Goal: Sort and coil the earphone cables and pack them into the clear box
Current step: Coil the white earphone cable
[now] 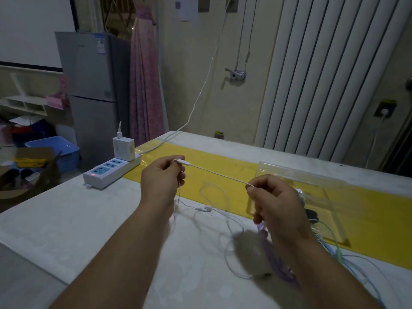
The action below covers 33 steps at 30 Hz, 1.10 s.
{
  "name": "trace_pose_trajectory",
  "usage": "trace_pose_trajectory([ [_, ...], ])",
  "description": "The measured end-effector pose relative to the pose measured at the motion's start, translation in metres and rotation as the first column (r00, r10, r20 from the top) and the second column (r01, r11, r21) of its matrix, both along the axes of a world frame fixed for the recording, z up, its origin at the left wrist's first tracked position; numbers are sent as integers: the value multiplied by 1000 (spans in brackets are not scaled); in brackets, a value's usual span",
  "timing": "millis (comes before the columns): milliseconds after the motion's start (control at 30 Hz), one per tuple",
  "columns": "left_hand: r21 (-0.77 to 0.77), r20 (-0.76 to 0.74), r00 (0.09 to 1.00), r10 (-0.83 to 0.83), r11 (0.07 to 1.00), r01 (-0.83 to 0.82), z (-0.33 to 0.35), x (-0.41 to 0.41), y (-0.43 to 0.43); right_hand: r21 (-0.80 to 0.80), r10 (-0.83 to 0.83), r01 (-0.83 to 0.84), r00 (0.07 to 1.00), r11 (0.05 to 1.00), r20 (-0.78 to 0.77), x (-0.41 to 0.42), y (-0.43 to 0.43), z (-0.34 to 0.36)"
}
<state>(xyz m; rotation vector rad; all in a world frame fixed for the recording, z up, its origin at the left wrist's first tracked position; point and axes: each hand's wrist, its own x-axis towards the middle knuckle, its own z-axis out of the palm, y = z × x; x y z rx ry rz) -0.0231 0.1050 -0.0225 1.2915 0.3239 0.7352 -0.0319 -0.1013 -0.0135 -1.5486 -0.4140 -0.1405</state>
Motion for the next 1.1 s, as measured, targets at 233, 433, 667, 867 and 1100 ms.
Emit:
trace_pose_trajectory([
  [233, -282, 1, 995, -97, 955, 93, 5, 1, 1, 9, -99, 99, 994, 995, 55, 3, -3, 3],
  [433, 26, -73, 994, -86, 996, 89, 0, 2, 3, 112, -74, 71, 997, 991, 20, -3, -3, 13],
  [667, 174, -144, 990, -2, 984, 28, -8, 4, 8, 149, -224, 203, 964, 968, 141, 2, -6, 10],
  [867, -14, -212, 972, -101, 995, 100, -3, 0, 2, 253, -483, 429, 848, 867, 217, 1, -13, 13],
  [1100, -552, -54, 951, -304, 803, 225, 6, 4, 0, -71, -318, 342, 920, 937, 230, -6, 3, 4],
])
